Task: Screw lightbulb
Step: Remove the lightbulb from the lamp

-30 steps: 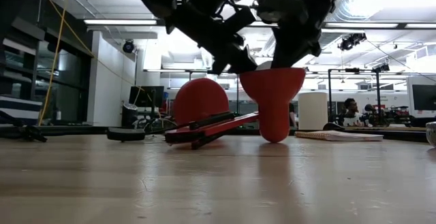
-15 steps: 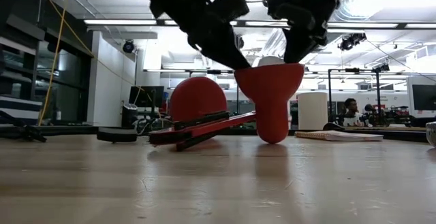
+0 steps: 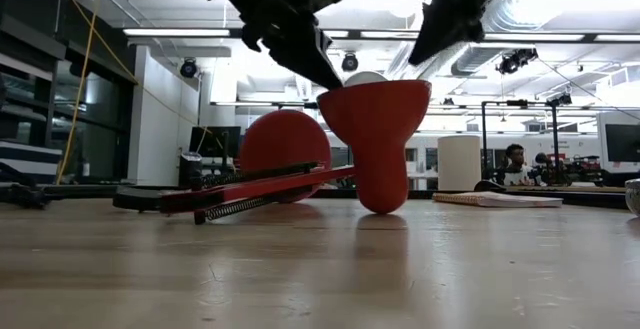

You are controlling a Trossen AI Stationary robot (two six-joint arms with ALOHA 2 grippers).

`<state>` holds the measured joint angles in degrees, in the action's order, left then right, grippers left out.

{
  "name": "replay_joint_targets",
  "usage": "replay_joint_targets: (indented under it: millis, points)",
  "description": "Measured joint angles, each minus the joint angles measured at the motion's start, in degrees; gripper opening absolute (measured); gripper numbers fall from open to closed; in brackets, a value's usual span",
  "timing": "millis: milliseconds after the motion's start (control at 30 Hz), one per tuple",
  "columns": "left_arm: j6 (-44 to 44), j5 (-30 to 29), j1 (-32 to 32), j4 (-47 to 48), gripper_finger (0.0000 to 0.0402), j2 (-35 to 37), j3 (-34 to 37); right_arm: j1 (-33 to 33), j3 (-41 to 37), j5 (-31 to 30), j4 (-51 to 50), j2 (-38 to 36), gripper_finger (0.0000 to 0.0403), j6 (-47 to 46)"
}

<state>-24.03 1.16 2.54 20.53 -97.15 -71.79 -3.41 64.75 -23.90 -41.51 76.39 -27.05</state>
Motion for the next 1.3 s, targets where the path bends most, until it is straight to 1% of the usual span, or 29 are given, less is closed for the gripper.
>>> replay_joint_targets:
  millis: [167,267,433,533,767,833,967,1300]
  points:
    - [-1.8,-0.2,2.1,-1.1,0.0,1.4,0.0,-3.7,0.0,5.7,5.0,-0.3,0.0,-1.6]
    - [-4.1,-0.2,2.8,-3.4,0.0,1.2,-0.1,-6.8,0.0,7.2,10.1,0.8,0.0,-3.0]
    - [-9.5,0.6,1.2,-9.9,0.0,-1.1,-0.1,-10.0,0.0,7.4,13.2,4.4,0.0,-7.2]
    - [-12.1,0.7,-0.2,-11.9,0.0,-1.9,-0.1,-10.9,0.0,8.0,14.7,7.2,0.0,-8.6]
    - [-13.1,-6.0,-1.0,-11.6,0.0,-3.1,-0.2,-12.0,0.0,9.5,22.0,12.6,0.0,-9.8]
    - [-13.6,-6.4,-1.0,-11.9,0.0,-3.4,-0.2,-12.0,0.0,10.5,22.1,14.1,0.0,-10.5]
    - [-13.8,-6.4,-1.3,-11.5,0.0,-3.6,-0.2,-12.0,0.0,10.5,22.8,16.0,0.0,-11.5]
    - [-14.6,-6.1,-2.9,-10.0,0.0,-5.2,-0.2,-12.1,0.0,7.5,20.8,17.1,0.0,-12.7]
